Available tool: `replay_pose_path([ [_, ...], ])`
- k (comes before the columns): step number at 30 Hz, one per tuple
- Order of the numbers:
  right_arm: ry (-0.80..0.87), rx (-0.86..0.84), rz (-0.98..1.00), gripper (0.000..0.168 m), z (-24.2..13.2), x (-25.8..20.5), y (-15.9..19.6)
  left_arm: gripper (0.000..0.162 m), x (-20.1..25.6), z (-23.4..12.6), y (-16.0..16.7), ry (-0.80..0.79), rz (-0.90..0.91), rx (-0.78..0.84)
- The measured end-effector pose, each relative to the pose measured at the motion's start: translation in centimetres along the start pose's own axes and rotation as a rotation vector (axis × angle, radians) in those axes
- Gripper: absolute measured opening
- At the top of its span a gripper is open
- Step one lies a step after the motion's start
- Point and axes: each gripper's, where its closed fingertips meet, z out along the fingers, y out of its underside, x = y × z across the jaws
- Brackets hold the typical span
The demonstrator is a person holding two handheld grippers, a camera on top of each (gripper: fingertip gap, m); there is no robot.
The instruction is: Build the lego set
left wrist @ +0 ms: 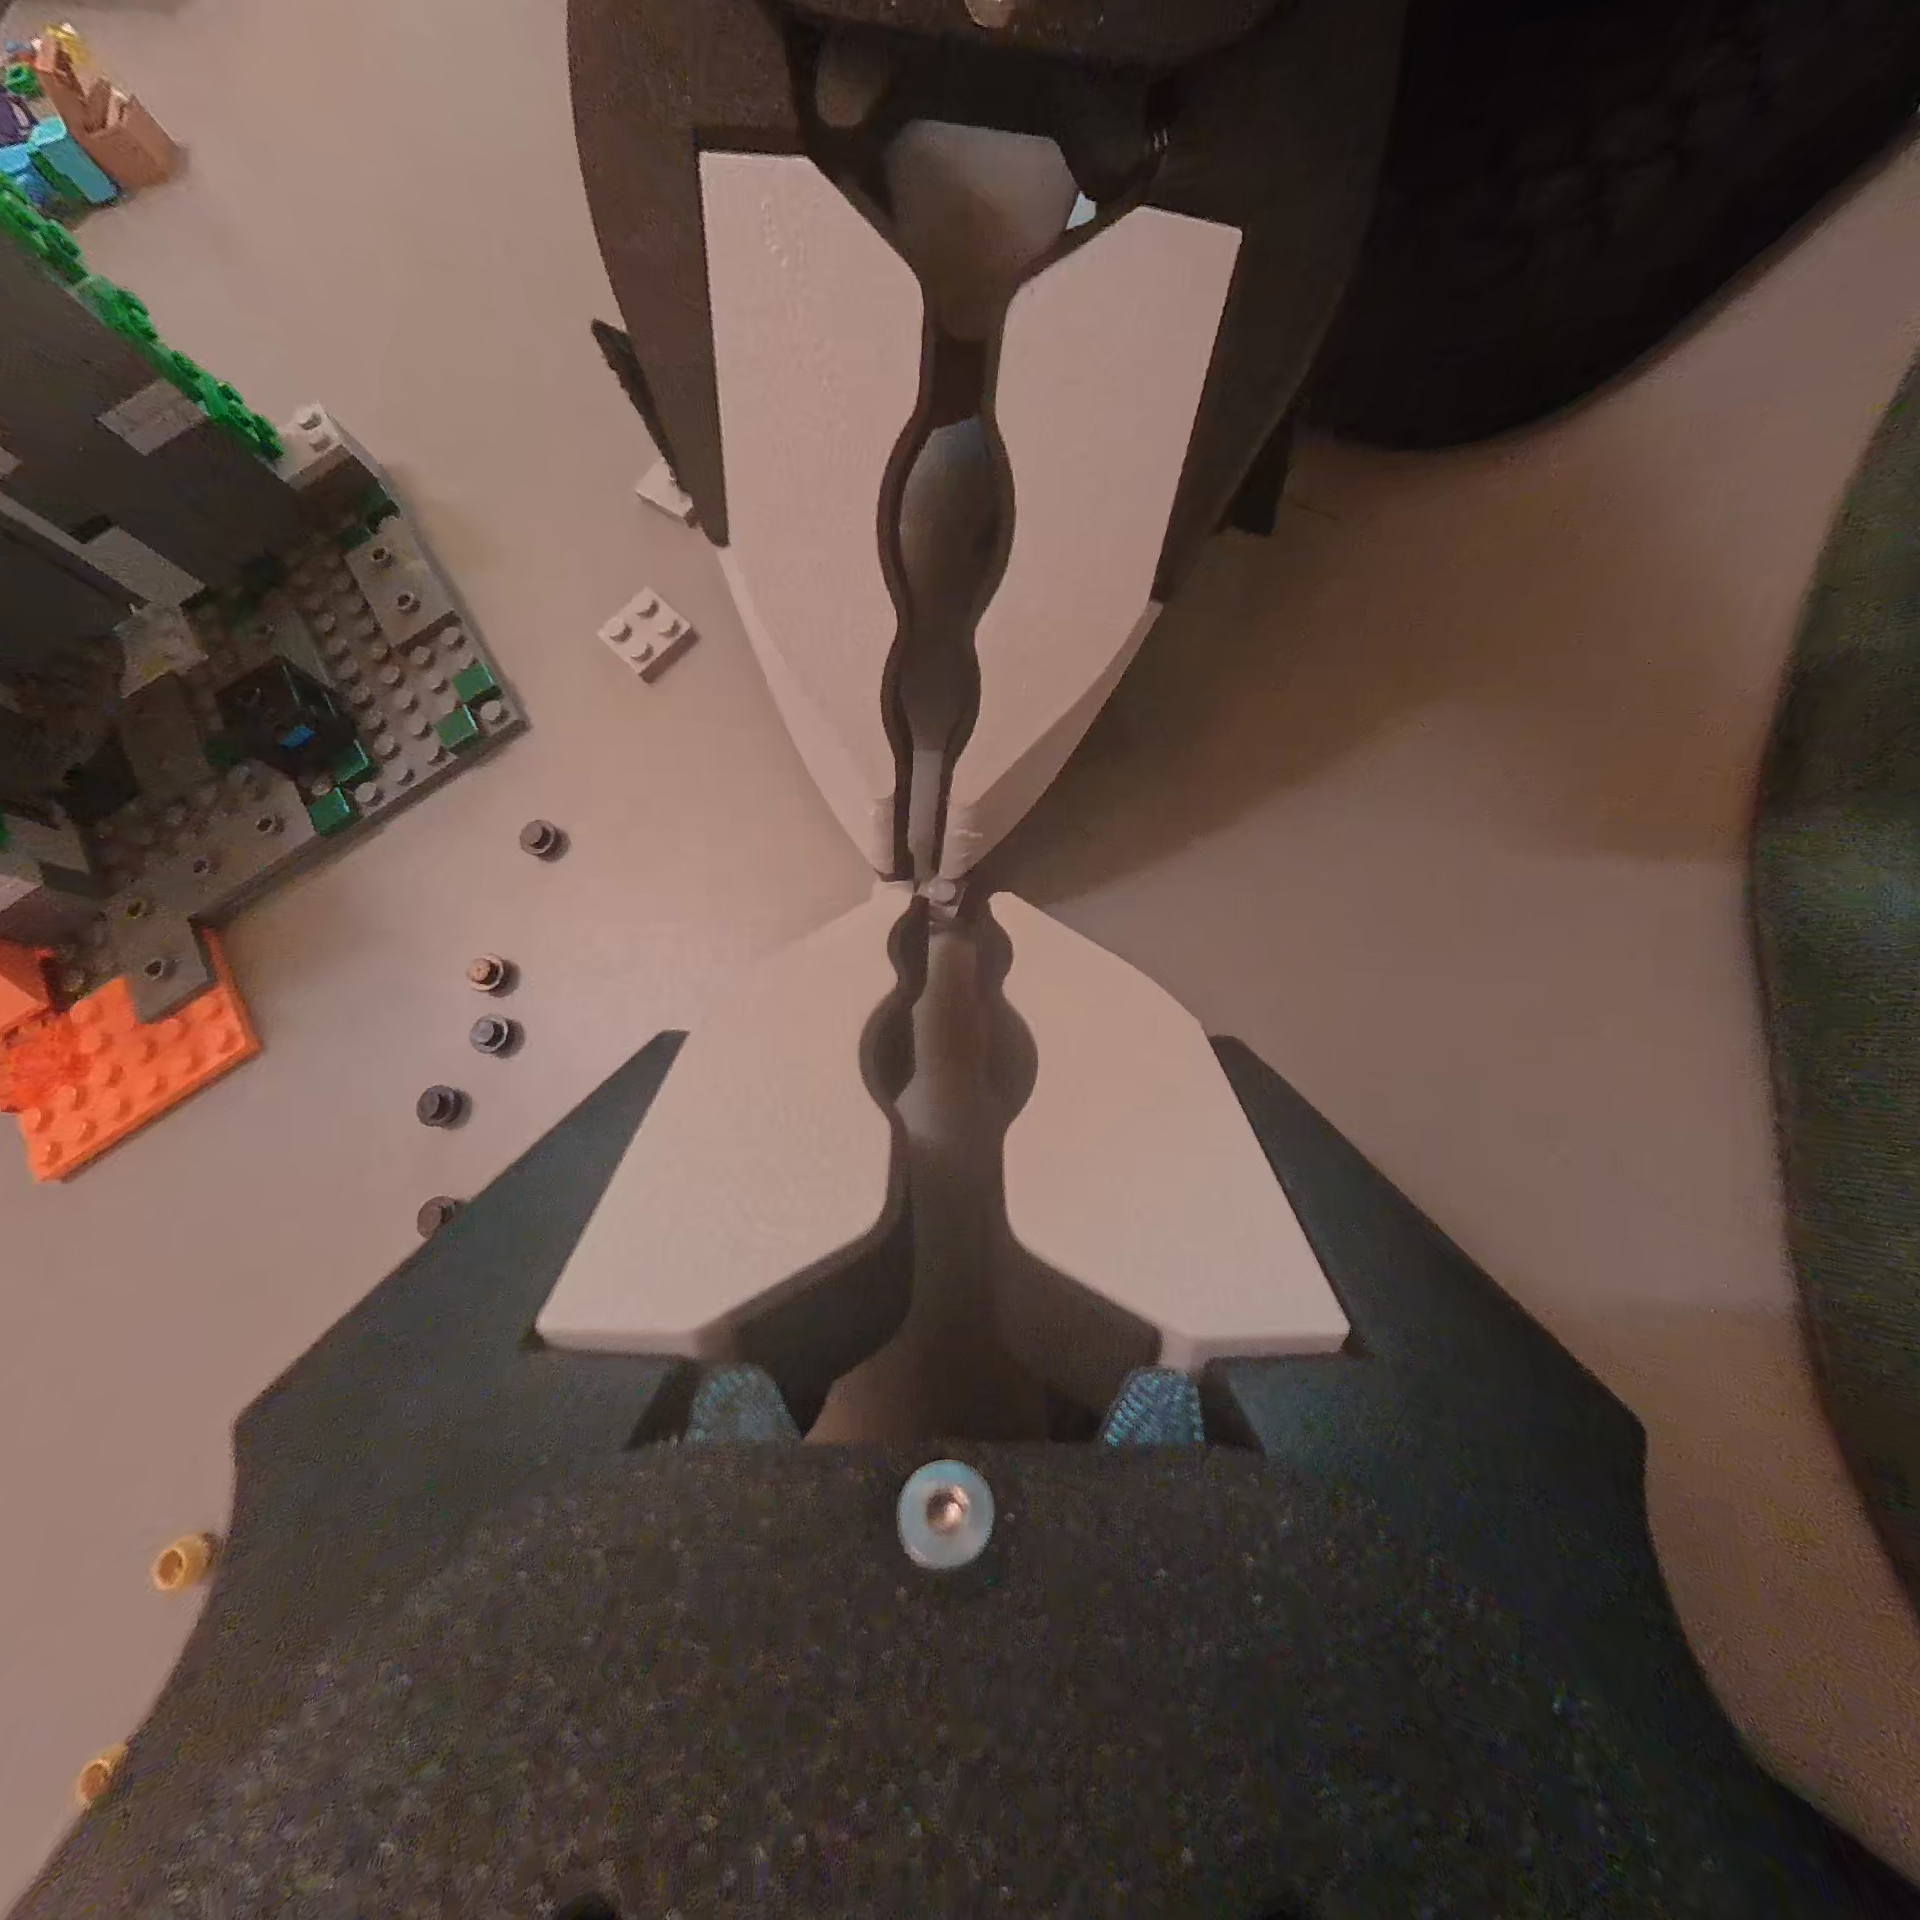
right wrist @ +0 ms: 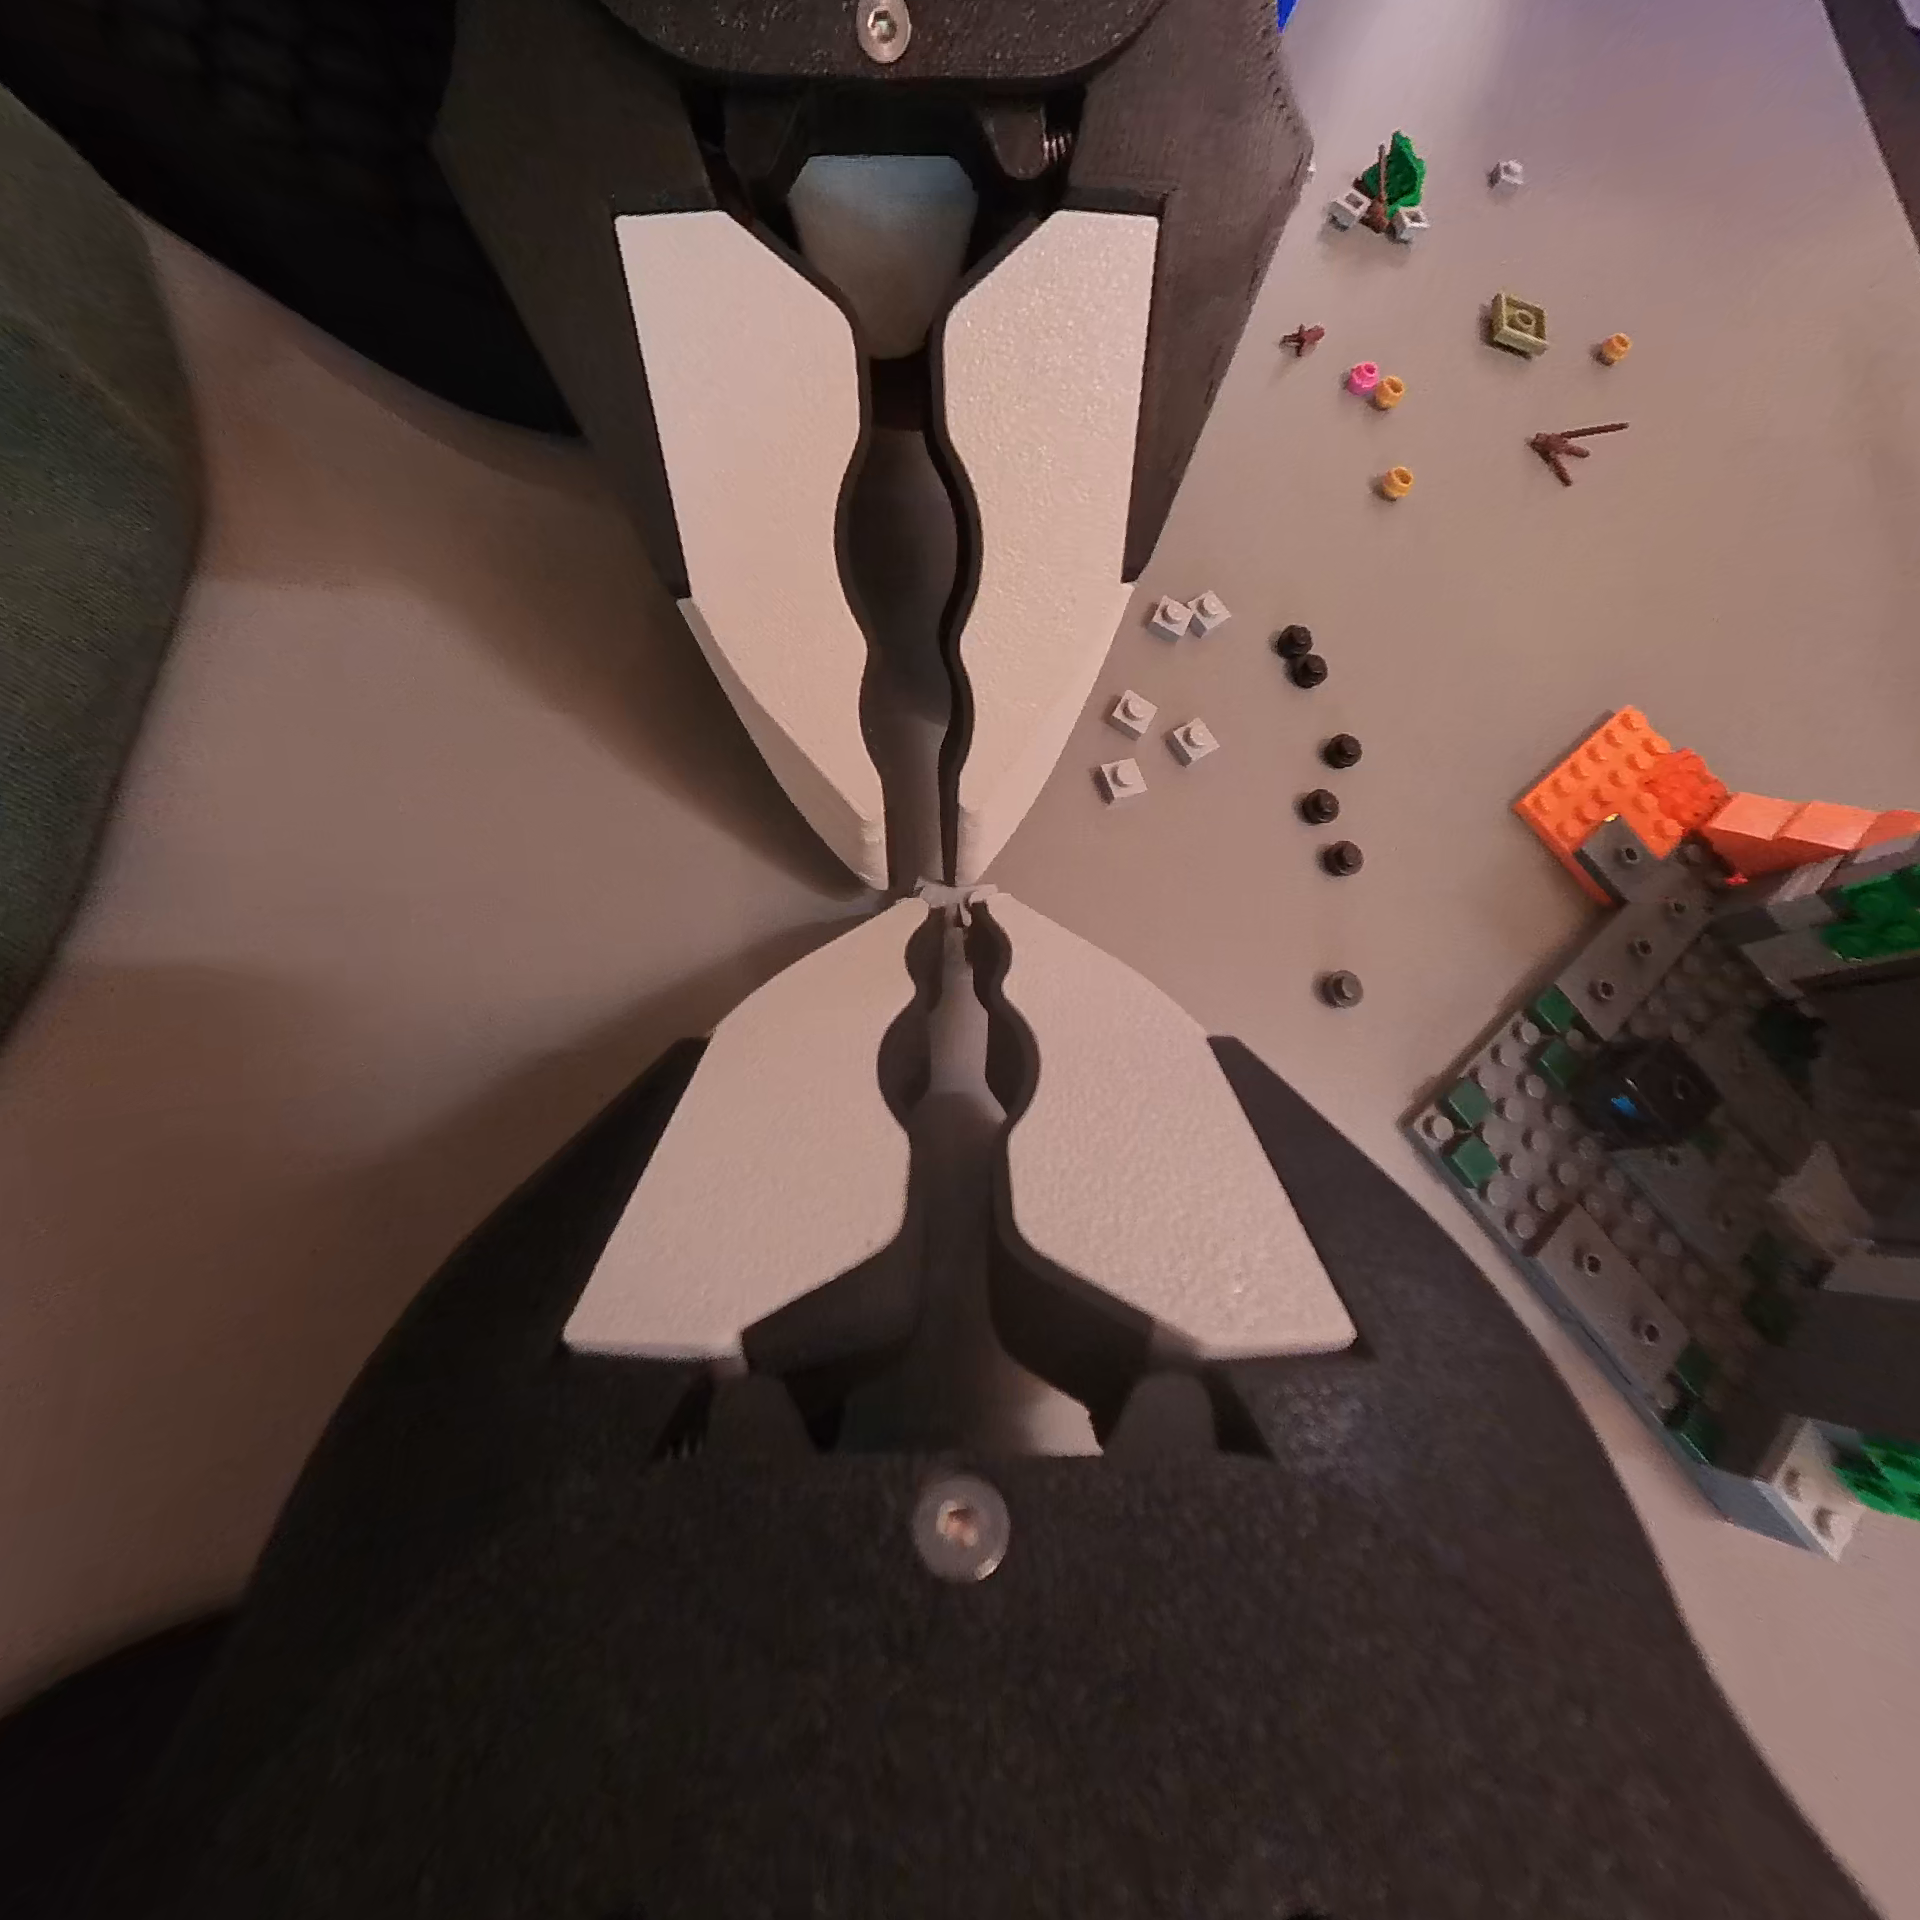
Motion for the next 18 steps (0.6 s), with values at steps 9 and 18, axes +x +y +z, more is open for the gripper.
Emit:
replay_pose_path([
  [9,0.022,-0.002,0.011,0.004,0.07,0.46,0.07,0.008,0.04,-0.1,0.06,0.001,0.0,0.001],
  [18,0.033,0.0,0.019,0.004,0.37,0.68,-0.05,0.008,0.12,-0.33,0.23,0.004,0.008,-0.002],
])
